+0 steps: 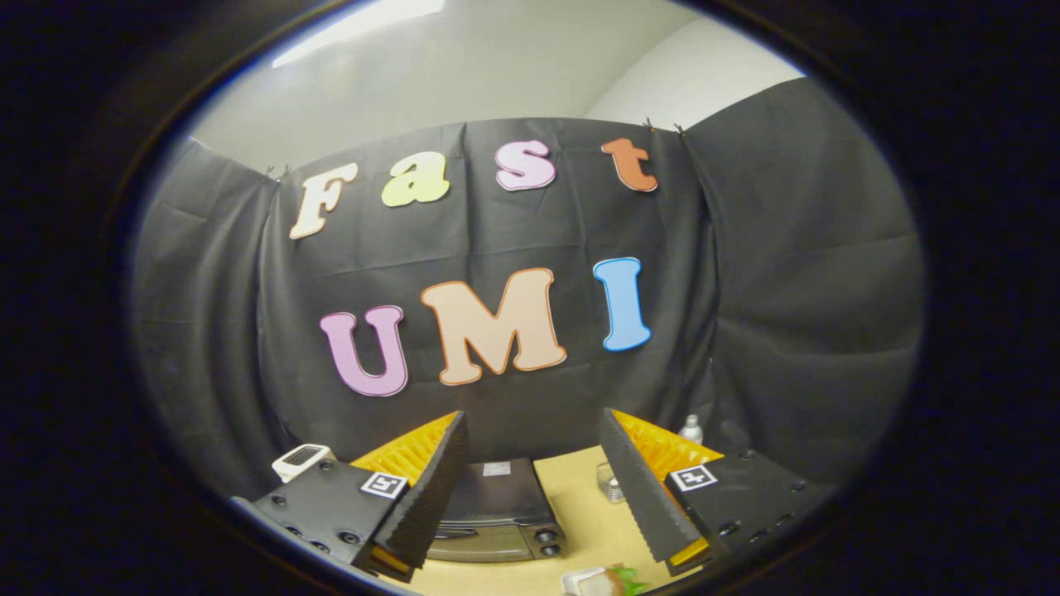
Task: Open the toaster oven, put the food inside, and close the toaster oven door.
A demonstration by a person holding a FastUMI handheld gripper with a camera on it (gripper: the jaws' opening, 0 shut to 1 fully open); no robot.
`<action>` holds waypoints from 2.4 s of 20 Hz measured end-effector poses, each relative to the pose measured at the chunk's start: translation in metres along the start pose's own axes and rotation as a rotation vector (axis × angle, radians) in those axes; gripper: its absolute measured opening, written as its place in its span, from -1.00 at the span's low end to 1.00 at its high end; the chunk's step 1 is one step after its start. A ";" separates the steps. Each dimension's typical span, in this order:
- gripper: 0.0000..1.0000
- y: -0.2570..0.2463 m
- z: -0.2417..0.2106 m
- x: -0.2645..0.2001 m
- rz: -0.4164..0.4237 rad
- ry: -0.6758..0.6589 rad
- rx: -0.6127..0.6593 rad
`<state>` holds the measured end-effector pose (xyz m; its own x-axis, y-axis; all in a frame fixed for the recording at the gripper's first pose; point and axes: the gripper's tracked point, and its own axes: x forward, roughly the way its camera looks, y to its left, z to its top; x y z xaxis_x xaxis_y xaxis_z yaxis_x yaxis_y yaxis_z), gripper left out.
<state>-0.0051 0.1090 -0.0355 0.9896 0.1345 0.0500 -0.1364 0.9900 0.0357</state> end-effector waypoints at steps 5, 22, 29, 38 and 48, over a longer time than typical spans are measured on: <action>0.98 0.053 -0.058 0.011 0.086 0.045 -0.016; 0.99 0.118 -0.236 0.051 0.151 0.268 -0.025; 0.98 0.114 -0.266 0.048 0.141 0.283 -0.106; 0.96 0.107 -0.269 0.025 0.144 0.277 -0.053; 0.95 0.092 -0.292 -0.038 0.122 0.271 -0.072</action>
<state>-0.0421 0.2071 -0.3251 0.9433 0.2493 -0.2192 -0.2608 0.9651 -0.0251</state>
